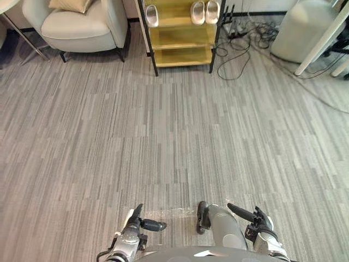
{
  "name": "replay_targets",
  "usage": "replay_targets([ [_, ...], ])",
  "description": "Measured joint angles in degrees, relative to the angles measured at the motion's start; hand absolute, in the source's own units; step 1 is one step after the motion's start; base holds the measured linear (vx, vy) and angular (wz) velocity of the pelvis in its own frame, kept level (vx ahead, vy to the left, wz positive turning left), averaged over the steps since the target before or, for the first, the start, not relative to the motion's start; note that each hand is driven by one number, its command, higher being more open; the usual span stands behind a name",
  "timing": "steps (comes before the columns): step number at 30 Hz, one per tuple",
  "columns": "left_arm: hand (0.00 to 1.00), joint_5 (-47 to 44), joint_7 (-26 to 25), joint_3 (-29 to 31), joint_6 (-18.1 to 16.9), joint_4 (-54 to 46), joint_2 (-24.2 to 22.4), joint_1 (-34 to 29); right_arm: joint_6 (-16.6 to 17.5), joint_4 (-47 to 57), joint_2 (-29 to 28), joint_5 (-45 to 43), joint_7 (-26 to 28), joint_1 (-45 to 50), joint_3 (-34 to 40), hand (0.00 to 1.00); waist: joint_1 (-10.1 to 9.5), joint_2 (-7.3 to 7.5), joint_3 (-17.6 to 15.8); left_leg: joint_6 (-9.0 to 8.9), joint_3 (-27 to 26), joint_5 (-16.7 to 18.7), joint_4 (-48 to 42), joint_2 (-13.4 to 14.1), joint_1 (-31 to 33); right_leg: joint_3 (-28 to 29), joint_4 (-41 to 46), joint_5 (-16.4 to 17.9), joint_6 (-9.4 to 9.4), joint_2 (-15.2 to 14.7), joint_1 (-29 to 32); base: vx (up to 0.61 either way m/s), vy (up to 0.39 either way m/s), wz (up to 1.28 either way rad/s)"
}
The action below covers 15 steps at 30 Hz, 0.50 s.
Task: Organize the slippers on the shoe rack
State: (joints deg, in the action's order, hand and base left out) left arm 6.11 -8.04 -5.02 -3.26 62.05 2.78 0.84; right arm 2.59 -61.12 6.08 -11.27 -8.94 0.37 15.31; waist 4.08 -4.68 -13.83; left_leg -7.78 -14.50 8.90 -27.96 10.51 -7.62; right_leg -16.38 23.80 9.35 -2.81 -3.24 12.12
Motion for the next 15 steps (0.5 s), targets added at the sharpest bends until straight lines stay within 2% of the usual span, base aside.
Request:
replay_targets([
  [1, 1.0, 0.0, 0.4, 0.1, -0.1, -0.6, -0.1, 0.1, 0.0, 0.1, -0.1, 0.0, 0.0, 0.5, -0.1, 1.0, 0.01, 0.18, -0.2, 0.9, -0.3, -0.3, -7.7, 1.8, 2.3, -0.4, -2.5, 0.0, 0.0, 0.2, -2.9, 0.46, -0.209, 0.22],
  [2, 1.0, 0.0, 0.6, 1.2, -0.5, -1.7, -0.2, 0.0, 0.0, 0.1, -0.1, 0.0, 0.0, 1.0, -0.3, 1.0, -0.17, 0.36, -0.4, 1.55, -2.1, 0.1, -18.5, 4.5, 5.4, -0.5, -5.7, 0.1, -0.07, 0.9, -7.4, 0.4, -0.177, -0.03],
  [3, 1.0, -0.1, 0.5, 2.6, -0.6, -2.3, -0.5, -0.2, 0.2, 0.3, -0.3, 0.0, 0.0, 1.3, -0.4, 1.0, -0.43, 0.75, -0.7, 2.73, -4.9, 0.8, -25.3, 7.4, 7.7, -0.1, -8.1, 0.3, -0.11, 1.6, -11.1, 0.31, -0.13, -0.17],
  [5, 1.0, -0.1, 0.5, 4.0, -0.7, -2.8, -0.4, -0.2, 0.3, 0.7, -0.5, 0.0, -0.1, 1.2, -0.8, 1.0, -0.64, 0.89, -0.8, 4.51, -7.6, 2.3, -29.5, 9.4, 11.7, 1.1, -10.9, 1.2, 0.05, 2.0, -15.2, 0.28, -0.06, -0.23],
  [6, 1.0, -0.1, 0.4, 4.3, -0.8, -3.1, -0.4, -0.1, 0.3, 0.7, -0.6, 0.0, -0.1, 1.2, -0.8, 1.0, -0.65, 0.84, -0.8, 4.82, -7.9, 2.7, -29.2, 9.5, 13.7, 1.4, -11.7, 1.6, -0.15, 2.0, -16.5, 0.38, -0.035, -0.27],
  [8, 1.0, -0.1, -0.1, 4.2, -1.5, -3.9, -0.4, 0.1, 0.1, 0.0, -0.8, -0.1, -0.2, 0.9, -0.6, 1.0, -1.34, 0.87, -1.1, 3.8, -8.9, 4.9, -24.5, 8.3, 17.2, 2.3, -13.6, 1.2, 0.53, 1.7, -19.4, 0.28, 0.028, -0.32],
  [10, 1.0, -0.1, -0.1, 4.1, -1.9, -4.8, -0.4, 0.7, 0.1, -0.4, -1.5, -0.1, -0.4, 0.5, -0.1, 1.0, -2.35, 1.96, -1.8, 3.59, -8.5, 5.0, -12.4, 3.2, 19.6, 4.2, -15.8, 1.3, 0.96, -0.2, -22.9, 0.31, 0.122, -0.52],
  [11, 1.0, -0.1, 0.0, 3.9, -1.9, -5.1, -0.4, 1.0, 0.1, -0.4, -1.9, 0.0, -0.5, 0.5, 0.3, 1.0, -2.41, 2.52, -2.1, 2.79, -6.8, 3.6, -2.5, -0.9, 20.8, 5.0, -17.3, 1.5, 2.14, -1.6, -24.5, 0.31, 0.154, -0.47],
  [12, 1.0, -0.1, -0.1, 3.7, -1.9, -5.1, -0.4, 1.0, 0.2, -0.4, -1.9, 0.0, -0.5, 0.5, 0.3, 1.0, -2.42, 2.49, -2.1, 2.69, -5.9, 1.4, 3.8, -2.8, 21.0, 5.7, -18.0, 1.8, 2.91, -1.9, -25.1, 0.35, 0.198, -0.55],
  [13, 1.0, -0.1, -0.1, 3.5, -1.9, -4.8, -0.5, 0.8, 0.1, -0.5, -1.6, -0.1, -0.5, 0.6, 0.4, 1.0, -2.59, 1.33, -1.9, 3.17, -3.9, -3.6, 13.4, -4.2, 21.1, 7.2, -19.2, 2.8, 4.75, -1.2, -25.9, 0.29, 0.188, -0.68],
  [14, 1.0, -0.2, 0.1, 3.6, -1.7, -4.3, -0.3, 0.8, 0.0, -0.7, -1.3, 0.0, -0.6, 0.4, 0.2, 1.0, -3.01, 0.75, -2.0, 6.71, -1.5, -12.1, 14.4, -4.5, 20.8, 8.9, -19.5, 3.9, 6.09, -0.4, -26.8, 0.39, 0.233, -0.62],
  [15, 1.0, -0.5, -0.1, 3.7, -1.2, -3.8, 0.4, 1.7, 0.0, -0.8, -2.2, 0.0, -0.7, 0.3, -0.4, 1.0, -2.98, 2.35, -1.7, 8.06, -1.9, -10.3, 13.0, -5.5, 20.8, 9.8, -19.3, 4.4, 6.57, -2.1, -27.2, 0.31, 0.167, -0.37],
])
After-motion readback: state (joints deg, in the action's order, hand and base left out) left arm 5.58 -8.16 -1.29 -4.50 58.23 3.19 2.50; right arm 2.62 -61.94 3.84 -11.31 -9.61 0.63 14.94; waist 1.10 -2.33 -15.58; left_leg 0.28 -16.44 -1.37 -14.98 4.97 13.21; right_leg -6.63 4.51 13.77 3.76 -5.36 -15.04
